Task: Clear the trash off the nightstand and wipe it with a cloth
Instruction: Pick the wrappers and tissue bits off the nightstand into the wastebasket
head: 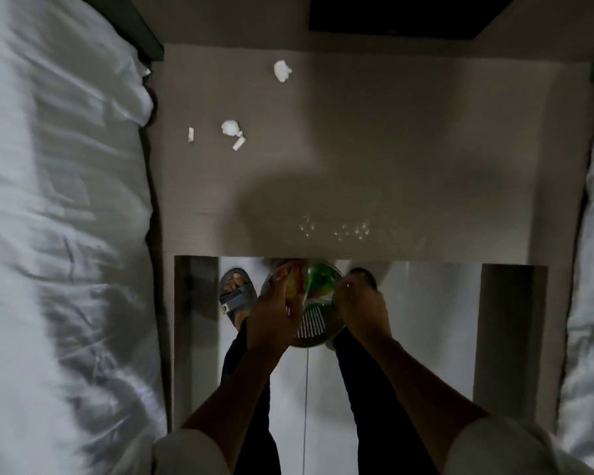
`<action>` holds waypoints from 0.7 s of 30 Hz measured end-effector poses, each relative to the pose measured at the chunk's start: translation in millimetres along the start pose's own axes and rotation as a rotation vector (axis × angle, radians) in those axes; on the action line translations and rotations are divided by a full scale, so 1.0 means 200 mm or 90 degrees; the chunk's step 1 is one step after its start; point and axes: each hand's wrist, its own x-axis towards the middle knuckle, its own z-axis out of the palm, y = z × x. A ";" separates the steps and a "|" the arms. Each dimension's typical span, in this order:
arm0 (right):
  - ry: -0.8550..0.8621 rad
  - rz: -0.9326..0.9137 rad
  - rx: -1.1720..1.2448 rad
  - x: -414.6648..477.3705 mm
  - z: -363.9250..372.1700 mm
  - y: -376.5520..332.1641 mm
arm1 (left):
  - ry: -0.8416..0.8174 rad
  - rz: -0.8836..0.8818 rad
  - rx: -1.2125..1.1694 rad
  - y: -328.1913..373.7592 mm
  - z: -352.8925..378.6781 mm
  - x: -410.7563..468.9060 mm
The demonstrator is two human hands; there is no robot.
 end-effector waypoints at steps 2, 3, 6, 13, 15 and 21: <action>0.062 -0.073 -0.005 0.11 -0.09 -0.14 | 0.050 0.020 0.012 0.01 -0.13 0.10; 0.095 -0.112 0.003 0.18 -0.13 -0.23 | 0.084 0.034 0.015 0.01 -0.20 0.16; 0.136 -0.235 -0.006 0.38 -0.22 -0.58 | 0.195 0.053 0.021 0.01 -0.46 0.38; -0.007 -0.448 -0.229 0.75 -0.14 -1.24 | 0.259 -0.009 0.137 -0.04 -0.95 1.00; -0.016 -0.460 -0.295 0.80 -0.08 -1.32 | 0.255 -0.029 0.156 -0.02 -0.99 1.09; 0.033 -0.388 -0.348 0.92 0.00 -1.43 | 0.251 -0.015 0.165 0.01 -0.99 1.16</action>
